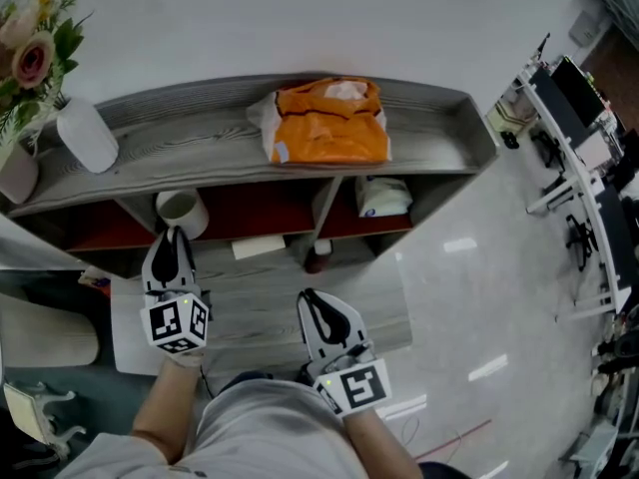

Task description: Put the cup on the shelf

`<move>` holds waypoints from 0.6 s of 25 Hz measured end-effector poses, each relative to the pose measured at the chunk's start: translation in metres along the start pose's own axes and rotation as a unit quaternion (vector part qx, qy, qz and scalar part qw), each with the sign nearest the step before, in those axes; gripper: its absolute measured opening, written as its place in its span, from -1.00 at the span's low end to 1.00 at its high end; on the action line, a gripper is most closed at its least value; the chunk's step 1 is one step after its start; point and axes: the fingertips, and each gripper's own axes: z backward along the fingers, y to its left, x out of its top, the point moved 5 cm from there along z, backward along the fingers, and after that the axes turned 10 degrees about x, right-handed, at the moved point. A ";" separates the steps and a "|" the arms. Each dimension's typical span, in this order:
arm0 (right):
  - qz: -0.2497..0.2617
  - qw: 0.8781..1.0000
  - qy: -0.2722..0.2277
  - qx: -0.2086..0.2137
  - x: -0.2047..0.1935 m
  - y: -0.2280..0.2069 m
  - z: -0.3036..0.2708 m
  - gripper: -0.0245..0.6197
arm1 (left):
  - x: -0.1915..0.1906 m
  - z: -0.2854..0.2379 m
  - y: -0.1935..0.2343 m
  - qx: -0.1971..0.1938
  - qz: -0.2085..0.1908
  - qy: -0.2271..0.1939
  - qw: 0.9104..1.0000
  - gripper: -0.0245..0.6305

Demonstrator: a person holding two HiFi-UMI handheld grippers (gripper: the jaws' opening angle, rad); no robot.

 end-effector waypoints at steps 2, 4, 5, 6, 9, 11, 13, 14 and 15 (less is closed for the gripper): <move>0.001 1.000 0.002 0.000 0.000 0.000 -0.002 -0.82 | -0.003 -0.004 -0.001 0.005 0.002 0.004 1.000 -0.75; 0.004 1.000 0.003 0.001 0.000 -0.001 -0.003 -0.82 | -0.006 -0.009 -0.003 0.008 0.004 0.008 1.000 -0.75; 0.004 1.000 0.003 0.000 0.000 -0.001 -0.003 -0.82 | -0.007 -0.011 -0.003 0.010 0.005 0.008 1.000 -0.75; 0.005 1.000 0.003 0.000 0.000 -0.002 -0.003 -0.82 | -0.007 -0.014 -0.004 0.012 0.006 0.007 1.000 -0.75; 0.007 1.000 0.006 -0.003 0.000 -0.004 -0.003 -0.82 | -0.007 -0.021 -0.005 0.020 0.012 0.007 1.000 -0.75; 0.007 1.000 0.006 -0.004 0.000 -0.005 -0.003 -0.82 | -0.008 -0.025 -0.005 0.025 0.014 0.008 1.000 -0.75; 0.007 1.000 0.006 -0.004 0.000 -0.006 -0.003 -0.82 | -0.008 -0.028 -0.006 0.028 0.018 0.009 0.999 -0.75; 0.007 1.000 0.007 -0.004 -0.001 -0.006 -0.003 -0.82 | -0.008 -0.029 -0.006 0.029 0.020 0.008 0.999 -0.75; 0.006 1.000 0.007 -0.005 -0.001 -0.007 -0.003 -0.82 | -0.008 -0.031 -0.006 0.030 0.022 0.008 0.999 -0.74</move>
